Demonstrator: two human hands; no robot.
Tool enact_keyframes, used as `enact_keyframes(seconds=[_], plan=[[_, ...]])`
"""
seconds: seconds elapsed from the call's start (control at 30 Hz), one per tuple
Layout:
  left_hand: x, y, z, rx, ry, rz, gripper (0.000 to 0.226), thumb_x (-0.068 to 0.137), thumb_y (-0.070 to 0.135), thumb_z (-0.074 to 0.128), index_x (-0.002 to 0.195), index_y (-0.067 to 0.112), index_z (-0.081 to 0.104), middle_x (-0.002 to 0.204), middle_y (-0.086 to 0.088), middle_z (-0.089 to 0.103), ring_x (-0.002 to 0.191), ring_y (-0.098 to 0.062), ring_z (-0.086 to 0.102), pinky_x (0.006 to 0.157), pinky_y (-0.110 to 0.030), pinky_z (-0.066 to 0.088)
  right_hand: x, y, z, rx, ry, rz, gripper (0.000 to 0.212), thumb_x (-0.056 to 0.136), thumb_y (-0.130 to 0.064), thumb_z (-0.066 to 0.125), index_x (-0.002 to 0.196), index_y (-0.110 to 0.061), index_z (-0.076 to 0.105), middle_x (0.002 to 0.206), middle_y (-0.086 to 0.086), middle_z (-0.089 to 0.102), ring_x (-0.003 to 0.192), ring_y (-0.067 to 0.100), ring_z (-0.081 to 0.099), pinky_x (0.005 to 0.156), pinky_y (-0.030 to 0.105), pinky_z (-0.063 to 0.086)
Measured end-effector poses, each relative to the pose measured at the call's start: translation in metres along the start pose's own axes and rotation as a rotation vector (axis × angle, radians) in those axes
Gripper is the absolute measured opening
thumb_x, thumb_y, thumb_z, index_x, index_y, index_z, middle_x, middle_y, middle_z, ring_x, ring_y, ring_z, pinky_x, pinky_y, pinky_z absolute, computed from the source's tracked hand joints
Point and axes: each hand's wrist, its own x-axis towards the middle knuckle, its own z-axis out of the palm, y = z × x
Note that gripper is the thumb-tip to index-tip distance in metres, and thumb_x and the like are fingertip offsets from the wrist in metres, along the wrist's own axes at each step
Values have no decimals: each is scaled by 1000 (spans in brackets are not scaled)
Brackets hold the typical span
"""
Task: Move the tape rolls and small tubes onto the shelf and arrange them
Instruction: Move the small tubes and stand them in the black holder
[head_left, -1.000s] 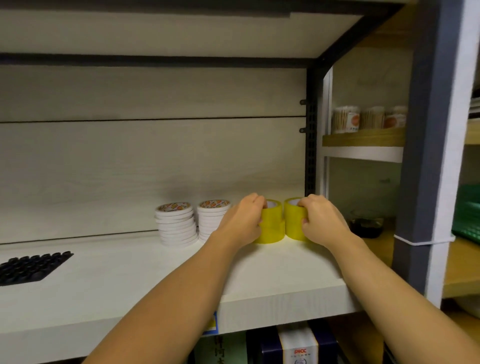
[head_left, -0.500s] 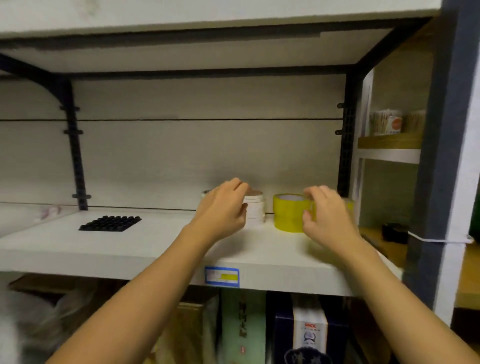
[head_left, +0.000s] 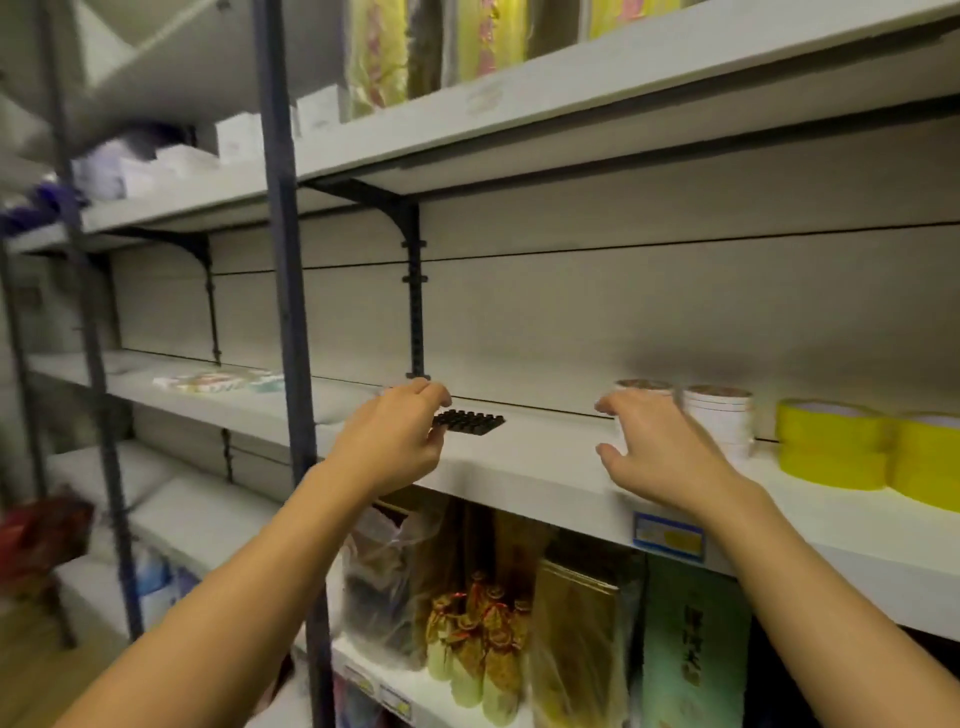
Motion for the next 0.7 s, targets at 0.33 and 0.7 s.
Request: enact_keyframes(seconds=[0.33, 0.7], plan=[[-61, -147, -48, 101, -19, -145, 31, 97, 29, 57, 127, 23, 54, 128, 4, 57, 111, -15, 56, 89, -30, 51, 62, -166, 69, 141, -57, -151, 49, 88, -34, 66, 134, -26, 50, 130, -5, 56, 115, 15, 55, 94, 31, 51], [-96, -333, -51, 191, -87, -222, 33, 96, 34, 55, 128, 26, 53, 125, 6, 58, 103, -14, 58, 82, -34, 56, 135, -321, 141, 263, -98, -265, 46, 90, -31, 64, 133, -23, 50, 132, -4, 55, 119, 16, 51, 97, 34, 50]])
